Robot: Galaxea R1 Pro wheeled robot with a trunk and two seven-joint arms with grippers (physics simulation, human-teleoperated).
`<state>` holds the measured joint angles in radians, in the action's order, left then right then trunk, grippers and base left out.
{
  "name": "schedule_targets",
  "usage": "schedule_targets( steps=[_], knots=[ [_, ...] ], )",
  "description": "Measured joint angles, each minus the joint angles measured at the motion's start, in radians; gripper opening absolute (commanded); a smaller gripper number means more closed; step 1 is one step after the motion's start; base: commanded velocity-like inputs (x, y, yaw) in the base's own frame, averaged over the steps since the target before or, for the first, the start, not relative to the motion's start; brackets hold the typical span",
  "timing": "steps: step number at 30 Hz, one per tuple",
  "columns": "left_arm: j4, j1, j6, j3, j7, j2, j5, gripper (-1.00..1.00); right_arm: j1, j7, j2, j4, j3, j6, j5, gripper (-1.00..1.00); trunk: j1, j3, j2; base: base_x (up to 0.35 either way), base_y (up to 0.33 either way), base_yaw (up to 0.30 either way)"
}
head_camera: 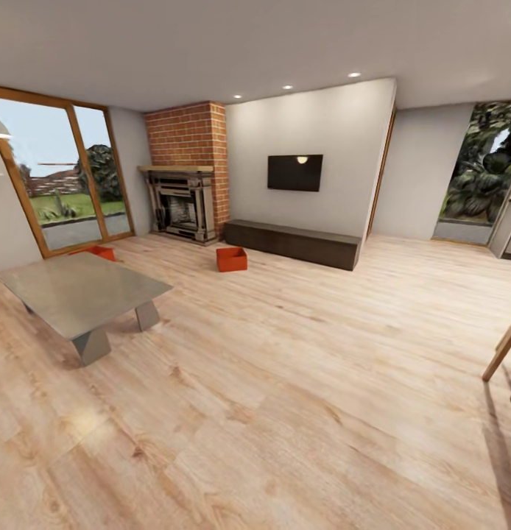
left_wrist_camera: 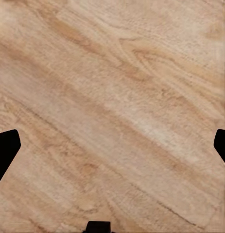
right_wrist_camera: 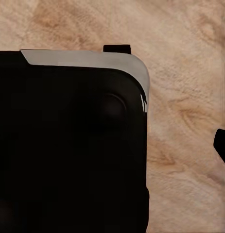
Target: Move the two storage containers from the living room to the garage. In the garage, place one container on the floor and stack the other container on top of it (either order is fine).
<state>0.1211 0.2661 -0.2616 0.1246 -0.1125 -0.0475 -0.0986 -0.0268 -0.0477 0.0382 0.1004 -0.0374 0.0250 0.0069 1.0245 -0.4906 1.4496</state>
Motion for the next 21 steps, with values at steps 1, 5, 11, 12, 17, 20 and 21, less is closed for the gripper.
schedule_targets(
  steps=[1, 5, 11, 12, 17, 20, 21],
  knots=[
    [0.000, 0.000, 0.000, 0.000, 0.000, 0.000, 0.000, 1.00, 0.000, 0.000, 0.000, 0.000, 0.000, 0.000, 0.000, 1.00, 0.000, 0.000, 0.000, 0.288, -0.176, 0.000],
    [0.000, 0.000, 0.000, 0.000, 0.000, 0.000, 0.000, 1.00, 0.000, 0.000, 0.000, 0.000, 0.000, 0.000, 0.000, 1.00, 0.000, 0.000, 0.000, 0.287, -0.175, 0.000],
    [0.000, 0.000, 0.000, 0.000, 0.000, 0.000, 0.000, 1.00, 0.000, 0.000, 0.000, 0.000, 0.000, 0.000, 0.000, 1.00, 0.000, 0.000, 0.000, 0.291, -0.139, 0.000],
    [0.000, 0.000, 0.000, 0.000, 0.000, 0.000, 0.000, 1.00, 0.000, 0.000, 0.000, 0.000, 0.000, 0.000, 0.000, 1.00, 0.000, 0.000, 0.000, 0.312, -0.073, 0.000],
    [0.000, 0.000, 0.000, 0.000, 0.000, 0.000, 0.000, 1.00, 0.000, 0.000, 0.000, 0.000, 0.000, 0.000, 0.000, 1.00, 0.000, 0.000, 0.000, 0.331, -0.028, 0.000],
    [0.000, 0.000, 0.000, 0.000, 0.000, 0.000, 0.000, 1.00, 0.000, 0.000, 0.000, 0.000, 0.000, 0.000, 0.000, 1.00, 0.000, 0.000, 0.000, 0.341, -0.007, 0.000],
    [0.000, 0.000, 0.000, 0.000, 0.000, 0.000, 0.000, 1.00, 0.000, 0.000, 0.000, 0.000, 0.000, 0.000, 0.000, 1.00, 0.000, 0.000, 0.000, 0.342, -0.003, 0.000]
  ],
)
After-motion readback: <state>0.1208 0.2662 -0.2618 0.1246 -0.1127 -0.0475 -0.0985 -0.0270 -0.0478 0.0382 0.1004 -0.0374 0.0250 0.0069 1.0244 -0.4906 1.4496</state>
